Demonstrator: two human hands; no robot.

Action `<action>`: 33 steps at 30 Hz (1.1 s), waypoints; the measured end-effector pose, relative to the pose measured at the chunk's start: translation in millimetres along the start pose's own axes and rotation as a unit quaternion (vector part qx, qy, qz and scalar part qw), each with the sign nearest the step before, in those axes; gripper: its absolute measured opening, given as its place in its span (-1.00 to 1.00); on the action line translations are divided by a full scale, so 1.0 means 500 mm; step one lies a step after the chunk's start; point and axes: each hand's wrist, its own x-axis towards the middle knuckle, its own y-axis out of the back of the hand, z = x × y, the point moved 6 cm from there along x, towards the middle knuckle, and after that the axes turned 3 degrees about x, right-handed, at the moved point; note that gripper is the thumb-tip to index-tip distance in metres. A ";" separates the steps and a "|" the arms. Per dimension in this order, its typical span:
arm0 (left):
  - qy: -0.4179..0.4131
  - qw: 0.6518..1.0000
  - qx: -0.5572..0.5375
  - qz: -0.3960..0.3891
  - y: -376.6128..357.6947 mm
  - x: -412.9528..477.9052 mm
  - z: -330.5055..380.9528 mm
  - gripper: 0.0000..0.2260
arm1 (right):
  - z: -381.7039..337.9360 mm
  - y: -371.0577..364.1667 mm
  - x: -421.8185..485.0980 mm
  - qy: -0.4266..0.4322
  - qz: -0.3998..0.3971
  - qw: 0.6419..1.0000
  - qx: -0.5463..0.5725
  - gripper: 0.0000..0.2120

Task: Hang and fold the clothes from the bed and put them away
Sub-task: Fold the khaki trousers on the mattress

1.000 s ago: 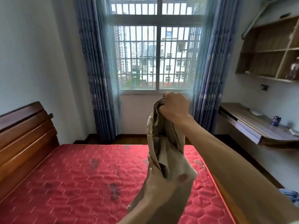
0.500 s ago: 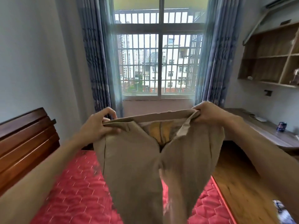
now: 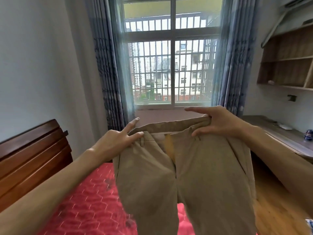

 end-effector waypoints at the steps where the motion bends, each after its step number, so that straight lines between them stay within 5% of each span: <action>1: 0.023 1.000 -0.004 -0.015 -0.014 0.000 -0.002 -0.33 | -0.014 -0.004 0.002 0.018 -0.003 1.000 -0.006 -0.24; 6: 0.136 0.974 -0.153 -0.101 -0.077 0.003 -0.008 -0.71 | -0.048 -0.004 0.018 0.064 0.020 0.997 -0.027 -0.28; 8: 0.158 0.955 -0.233 -0.097 -0.082 0.010 0.021 -0.58 | -0.052 -0.004 0.023 0.065 0.028 0.997 -0.029 -0.30; 12: 0.260 0.828 -0.485 -0.107 -0.107 0.031 0.100 -0.60 | -0.056 0.000 0.027 0.057 0.033 0.997 -0.027 -0.34; 16: 0.254 0.759 -0.582 -0.143 -0.141 0.061 0.181 -0.65 | -0.048 0.001 0.025 0.042 0.026 0.998 -0.031 -0.36; 19: 0.219 0.771 -0.593 -0.075 -0.150 0.083 0.201 -0.76 | -0.036 0.008 0.011 0.029 0.022 0.998 -0.046 -0.37; 22: 0.152 0.786 -0.596 -0.057 -0.137 0.089 0.199 -0.66 | -0.004 0.026 -0.017 -0.001 0.016 0.998 -0.066 -0.40; 26: 0.070 0.812 -0.563 -0.139 -0.115 0.070 0.150 -0.54 | 0.059 0.057 -0.061 -0.060 0.022 0.993 -0.097 -0.43; 33: -0.040 0.769 -0.585 -0.257 -0.011 0.046 0.152 -0.51 | 0.111 0.048 -0.068 -0.093 0.019 0.992 -0.085 -0.42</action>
